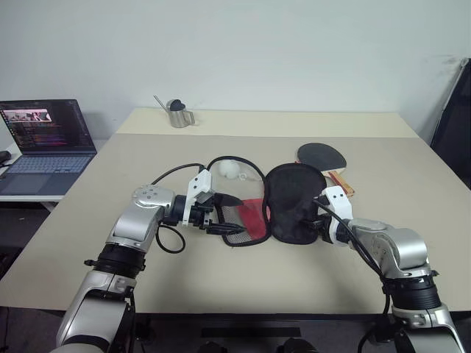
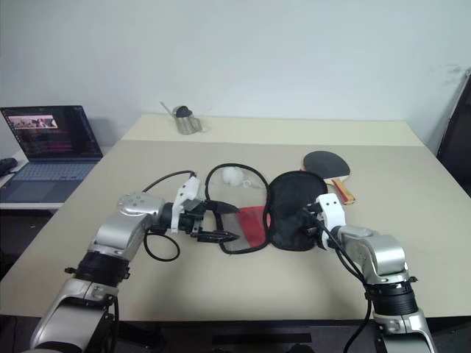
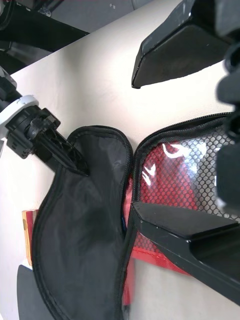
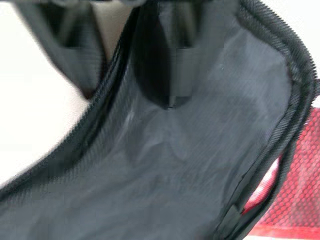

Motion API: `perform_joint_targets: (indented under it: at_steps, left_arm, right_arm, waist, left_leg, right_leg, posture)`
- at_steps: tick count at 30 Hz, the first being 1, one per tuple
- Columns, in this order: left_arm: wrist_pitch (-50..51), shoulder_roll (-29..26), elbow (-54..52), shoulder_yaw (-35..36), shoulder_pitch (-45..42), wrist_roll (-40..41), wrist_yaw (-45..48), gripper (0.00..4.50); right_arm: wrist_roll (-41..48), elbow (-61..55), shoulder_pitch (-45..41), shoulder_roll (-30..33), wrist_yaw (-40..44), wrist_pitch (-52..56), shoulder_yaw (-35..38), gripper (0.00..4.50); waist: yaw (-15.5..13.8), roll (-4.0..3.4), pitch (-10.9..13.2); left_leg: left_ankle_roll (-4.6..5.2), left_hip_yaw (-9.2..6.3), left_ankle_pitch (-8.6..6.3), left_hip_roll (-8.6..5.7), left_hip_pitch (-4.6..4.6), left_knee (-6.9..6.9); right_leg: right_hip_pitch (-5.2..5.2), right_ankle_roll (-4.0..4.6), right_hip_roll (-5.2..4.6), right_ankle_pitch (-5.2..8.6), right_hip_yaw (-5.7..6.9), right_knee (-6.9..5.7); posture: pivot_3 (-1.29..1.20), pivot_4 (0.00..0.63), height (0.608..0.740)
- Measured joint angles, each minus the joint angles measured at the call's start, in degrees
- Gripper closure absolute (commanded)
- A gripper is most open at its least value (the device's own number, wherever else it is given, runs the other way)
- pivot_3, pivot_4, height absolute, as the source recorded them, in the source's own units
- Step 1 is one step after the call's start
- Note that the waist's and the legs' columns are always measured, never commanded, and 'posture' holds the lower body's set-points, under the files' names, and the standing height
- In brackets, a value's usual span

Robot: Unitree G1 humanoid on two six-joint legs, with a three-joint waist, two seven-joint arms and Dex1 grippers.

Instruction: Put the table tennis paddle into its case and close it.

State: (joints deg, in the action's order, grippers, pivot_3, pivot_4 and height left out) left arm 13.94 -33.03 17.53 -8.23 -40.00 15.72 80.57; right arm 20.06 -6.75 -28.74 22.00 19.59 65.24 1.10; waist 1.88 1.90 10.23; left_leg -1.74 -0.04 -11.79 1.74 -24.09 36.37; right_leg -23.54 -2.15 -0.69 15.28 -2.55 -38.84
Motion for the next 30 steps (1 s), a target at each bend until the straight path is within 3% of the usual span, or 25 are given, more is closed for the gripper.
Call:
perform_joint_targets:
  at_steps: [4, 5, 13, 19, 30]
  left_arm:
    - [0.0, 0.2, 0.0, 0.0, 0.0, 0.0, -0.1, 0.55]
    - [0.0, 0.3, 0.0, 0.0, 0.0, 0.0, -0.1, 0.55]
    - [0.7, 0.9, -0.1, 0.0, 0.1, 0.0, -1.0, 0.55]
    - [2.5, 3.5, 1.0, 0.3, -2.1, 0.2, -5.0, 0.55]
    - [3.1, 7.2, 2.9, 0.3, -6.2, 0.0, -8.7, 0.55]
  right_arm:
    - [-1.4, 0.1, 0.0, 1.6, -0.1, -1.8, -0.2, 0.23]
    - [-1.9, -0.1, 0.0, 2.8, 0.1, -2.5, -0.3, 0.04]
    - [-0.8, -8.4, 1.7, 9.1, 1.8, -3.5, 7.6, 0.04]
    - [-1.4, -7.8, 3.4, 9.4, 1.0, -6.9, 10.8, 0.04]
    - [-6.1, 16.2, -2.9, 7.2, 0.9, -23.0, 8.2, 0.04]
  waist:
    - [0.0, 0.00, 0.0]
    - [0.0, -0.01, 0.0]
    - [-0.1, -0.01, 0.0]
    - [0.0, -0.01, 0.0]
    - [0.1, -0.01, 0.0]
  left_leg:
    - [0.00, 0.00, 0.00, 0.00, 0.00, 0.00]
    - [0.00, 0.00, 0.00, -0.01, -0.01, 0.00]
    - [0.00, 0.00, 0.00, 0.00, -0.02, -0.02]
    - [0.02, 0.02, 0.01, -0.01, 0.00, 0.02]
    - [0.03, 0.07, 0.02, -0.01, 0.05, 0.00]
  right_leg:
    - [0.00, 0.00, 0.00, 0.00, 0.00, 0.01]
    - [0.00, 0.00, 0.00, 0.00, -0.01, 0.01]
    - [0.00, -0.18, -0.01, 0.11, 0.00, 0.06]
    - [0.02, -0.19, 0.00, 0.11, -0.04, 0.05]
    - [0.04, -0.18, 0.03, 0.10, -0.10, 0.05]
  posture:
    - [0.00, 0.150, 0.740]
    - [0.00, 0.150, 0.740]
    - [0.00, 0.150, 0.740]
    - [0.00, 0.150, 0.740]
    - [0.00, 0.150, 0.740]
